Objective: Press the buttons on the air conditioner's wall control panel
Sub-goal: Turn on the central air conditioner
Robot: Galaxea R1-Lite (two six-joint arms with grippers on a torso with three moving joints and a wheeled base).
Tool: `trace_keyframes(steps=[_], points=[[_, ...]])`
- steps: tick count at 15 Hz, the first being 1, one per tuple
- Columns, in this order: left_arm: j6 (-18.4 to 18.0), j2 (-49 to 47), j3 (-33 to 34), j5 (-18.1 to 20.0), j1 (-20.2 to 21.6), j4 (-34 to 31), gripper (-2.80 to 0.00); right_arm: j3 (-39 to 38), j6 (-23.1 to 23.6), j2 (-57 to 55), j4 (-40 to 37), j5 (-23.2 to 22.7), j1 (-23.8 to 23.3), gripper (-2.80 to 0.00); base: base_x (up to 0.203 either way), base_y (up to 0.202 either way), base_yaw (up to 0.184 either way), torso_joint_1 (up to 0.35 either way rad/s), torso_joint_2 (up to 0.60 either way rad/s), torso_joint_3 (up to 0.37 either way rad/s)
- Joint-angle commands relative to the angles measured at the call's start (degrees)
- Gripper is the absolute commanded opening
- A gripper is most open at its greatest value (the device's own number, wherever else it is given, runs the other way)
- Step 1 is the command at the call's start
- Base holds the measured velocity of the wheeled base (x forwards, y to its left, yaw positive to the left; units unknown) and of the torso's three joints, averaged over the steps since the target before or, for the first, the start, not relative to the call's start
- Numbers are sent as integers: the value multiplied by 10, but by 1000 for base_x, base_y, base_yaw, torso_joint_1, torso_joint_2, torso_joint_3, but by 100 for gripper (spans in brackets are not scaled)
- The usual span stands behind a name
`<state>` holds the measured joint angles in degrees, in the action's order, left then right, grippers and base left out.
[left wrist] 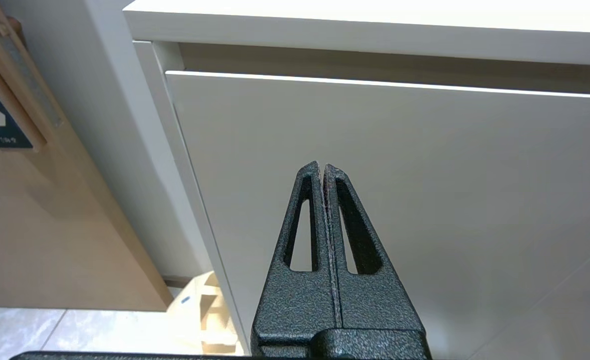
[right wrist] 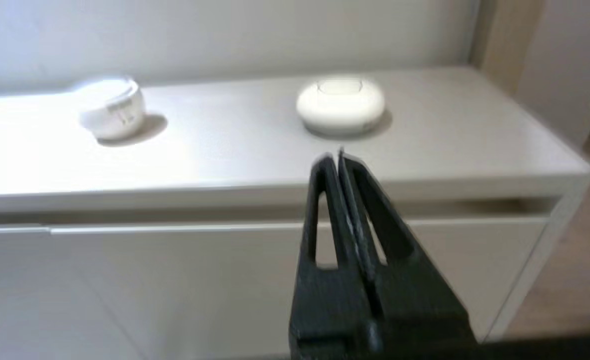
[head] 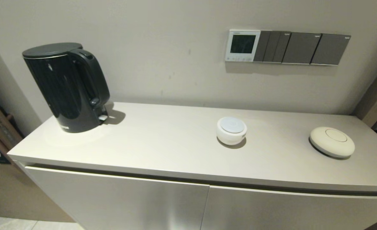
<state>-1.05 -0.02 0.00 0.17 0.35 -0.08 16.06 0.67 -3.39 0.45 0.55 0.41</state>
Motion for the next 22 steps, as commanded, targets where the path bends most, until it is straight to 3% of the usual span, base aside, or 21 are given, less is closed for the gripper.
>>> trace_keyframes(steps=[1, 6, 10, 11, 13, 15, 19, 22], points=[[0, 0, 0, 0, 1, 0, -280, 81, 1, -86, 3, 0, 1, -280, 0, 0, 0, 0, 0, 0], [0, -1, 0, 0, 0, 0, -280, 248, -18, -314, 30, -2, 0, -280, 0, 0, 0, 0, 0, 0], [0, 0, 0, 0, 0, 0, -280, 291, -52, -507, 170, 24, 8, -280, 0, 0, 0, 0, 0, 0], [0, -1, 0, 0, 0, 0, -280, 304, -55, -551, 205, 52, 27, -280, 0, 0, 0, 0, 0, 0], [0, 0, 0, 0, 1, 0, -280, 341, -58, -628, 261, 146, 123, -280, 0, 0, 0, 0, 0, 0], [0, 0, 0, 0, 0, 0, -280, 382, -59, -708, 306, 215, 191, -280, 0, 0, 0, 0, 0, 0], [0, 0, 0, 0, 1, 0, -280, 492, -58, -863, 384, 305, 240, -280, 0, 0, 0, 0, 0, 0], [0, -1, 0, 0, 0, 0, -280, 566, -59, -934, 416, 339, 268, -280, 0, 0, 0, 0, 0, 0]])
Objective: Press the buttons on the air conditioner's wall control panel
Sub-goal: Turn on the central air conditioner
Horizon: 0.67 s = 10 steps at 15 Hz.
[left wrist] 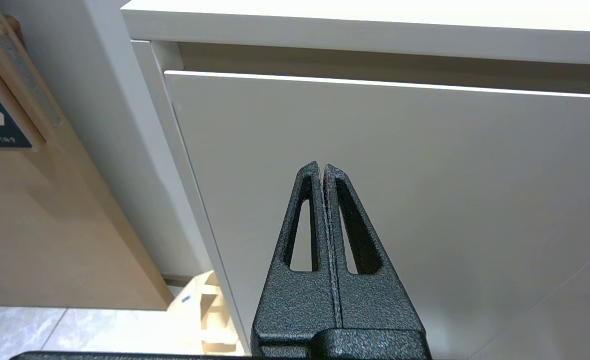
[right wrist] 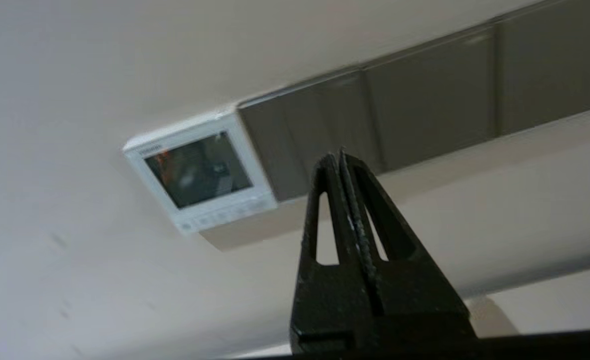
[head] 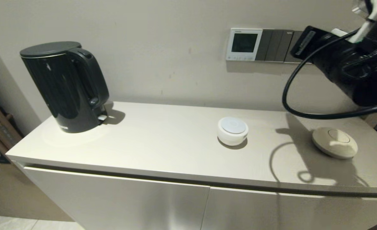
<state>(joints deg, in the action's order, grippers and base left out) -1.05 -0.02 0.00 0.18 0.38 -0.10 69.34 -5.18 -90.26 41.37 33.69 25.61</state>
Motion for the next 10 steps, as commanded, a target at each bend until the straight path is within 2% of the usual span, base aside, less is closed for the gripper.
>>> trace_keyframes(steps=[1, 3, 10], points=[[0, -1, 0, 0, 1, 0, -280, 48, -1, -82, 14, 13, 22, -280, 0, 0, 0, 0, 0, 0], [0, 0, 0, 0, 0, 0, -280, 74, 1, -114, 38, 17, 27, -280, 0, 0, 0, 0, 0, 0], [0, -1, 0, 0, 0, 0, -280, 72, 29, -161, 82, 15, 48, -280, 0, 0, 0, 0, 0, 0]])
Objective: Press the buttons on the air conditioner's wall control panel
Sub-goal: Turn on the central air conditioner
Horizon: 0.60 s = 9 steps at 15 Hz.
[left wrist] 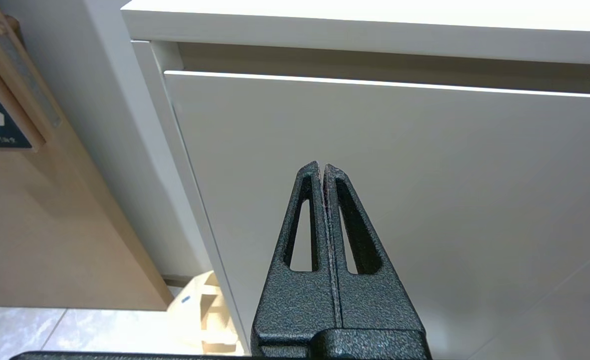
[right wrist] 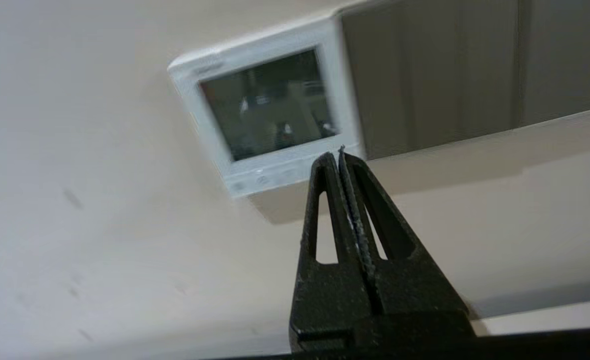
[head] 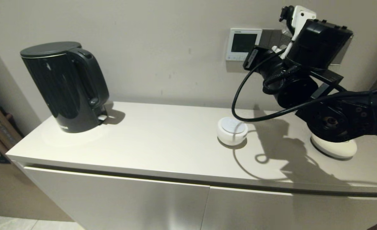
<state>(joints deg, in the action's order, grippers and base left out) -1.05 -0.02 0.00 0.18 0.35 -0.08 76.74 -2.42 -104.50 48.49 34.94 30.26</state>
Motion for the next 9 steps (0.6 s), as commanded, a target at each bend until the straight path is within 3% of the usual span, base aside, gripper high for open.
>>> trace_keyframes(steps=[1, 9], points=[[0, 0, 0, 0, 0, 0, -280, 0, 3, -30, 19, 5, -1, -280, 0, 0, 0, 0, 0, 0], [0, 0, 0, 0, 0, 0, -280, 1, 4, -38, 22, 6, -15, -280, 0, 0, 0, 0, 0, 0]])
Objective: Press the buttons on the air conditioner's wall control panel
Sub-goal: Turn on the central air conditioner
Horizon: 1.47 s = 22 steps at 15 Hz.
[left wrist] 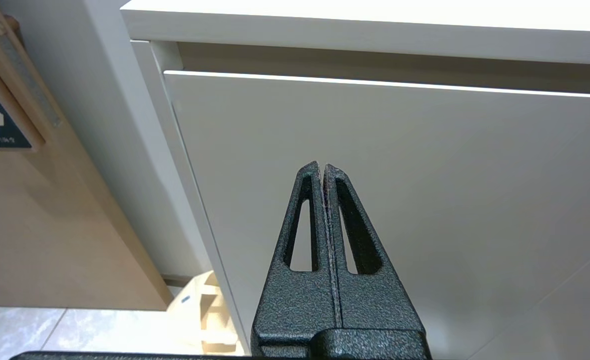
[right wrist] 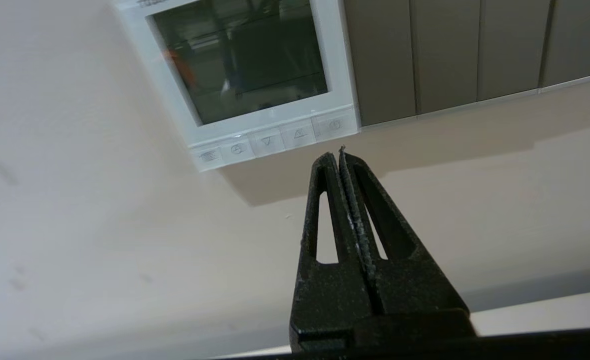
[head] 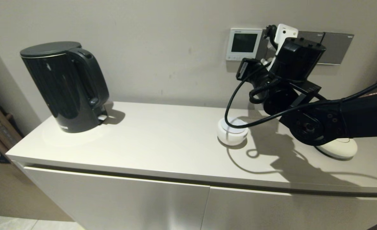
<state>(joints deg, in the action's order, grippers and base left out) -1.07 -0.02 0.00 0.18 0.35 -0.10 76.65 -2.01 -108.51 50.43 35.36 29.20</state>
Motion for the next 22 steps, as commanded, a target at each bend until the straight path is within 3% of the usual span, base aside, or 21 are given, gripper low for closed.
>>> trace_keyframes(steps=[1, 22], points=[[0, 0, 0, -1, 0, 0, -280, 2, 0, 3, 4, 1, -9, -280, 0, 0, 0, 0, 0, 0], [0, 0, 0, 0, 0, 0, -280, 42, 6, -49, 9, -6, -46, -280, 0, 0, 0, 0, 0, 0]])
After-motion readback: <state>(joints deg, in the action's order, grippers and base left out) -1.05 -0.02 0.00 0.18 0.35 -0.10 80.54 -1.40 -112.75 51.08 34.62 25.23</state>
